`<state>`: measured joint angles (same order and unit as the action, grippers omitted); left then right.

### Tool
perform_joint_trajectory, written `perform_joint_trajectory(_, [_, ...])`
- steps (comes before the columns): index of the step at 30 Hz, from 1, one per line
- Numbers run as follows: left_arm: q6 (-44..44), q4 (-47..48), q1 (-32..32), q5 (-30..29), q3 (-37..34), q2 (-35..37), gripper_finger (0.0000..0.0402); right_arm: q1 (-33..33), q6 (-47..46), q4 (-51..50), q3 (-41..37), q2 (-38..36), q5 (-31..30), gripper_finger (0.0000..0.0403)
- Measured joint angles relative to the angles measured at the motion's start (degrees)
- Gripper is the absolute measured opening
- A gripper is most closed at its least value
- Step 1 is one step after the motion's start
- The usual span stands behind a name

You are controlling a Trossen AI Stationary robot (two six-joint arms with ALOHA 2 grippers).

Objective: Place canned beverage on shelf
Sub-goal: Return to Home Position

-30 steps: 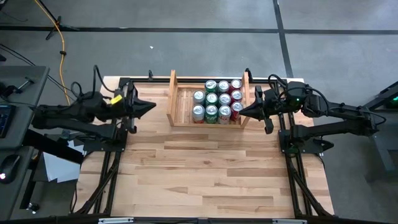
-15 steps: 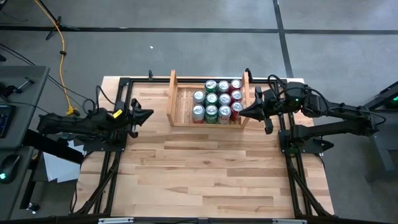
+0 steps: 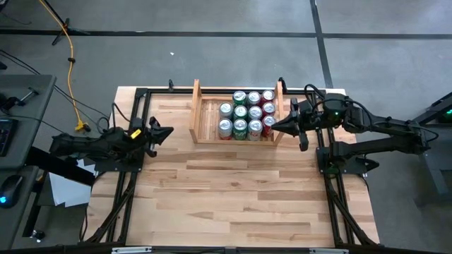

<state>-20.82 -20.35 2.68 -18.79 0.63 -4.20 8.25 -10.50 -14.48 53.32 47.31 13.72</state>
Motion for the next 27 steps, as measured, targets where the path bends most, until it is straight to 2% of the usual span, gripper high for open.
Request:
perform_joint_trajectory(4, [-0.08, 0.35, 0.0, 0.11, 0.02, 0.11, 0.0, 0.0, -0.26, -0.55, 0.0, -0.13, 0.87, 0.0])
perform_joint_trajectory(11, [-2.76, 3.19, 0.0, 0.28, 0.04, 0.09, 0.0001, -0.17, -2.31, -4.56, -2.32, -2.93, 7.82, 0.0])
perform_joint_trajectory(15, [-2.45, 3.71, 0.0, 0.31, 0.04, 0.08, 0.0001, -0.17, -5.54, 1.05, -10.47, -8.66, 8.46, 0.0])
perform_joint_trajectory(19, [-1.06, 4.14, 0.0, 0.31, 0.04, 0.08, 0.0001, -0.17, -9.43, 14.85, -22.24, -15.59, 6.95, 0.0])
perform_joint_trajectory(23, [-1.17, 4.17, 0.0, 0.33, 0.04, 0.08, 0.0001, -0.06, -10.67, 25.27, -32.72, -21.23, 3.07, 0.0])
perform_joint_trajectory(27, [-0.98, 4.19, 0.0, 0.33, 0.04, 0.08, 0.0001, 0.0, -10.39, 29.0, -39.58, -25.32, -2.7, 0.0])
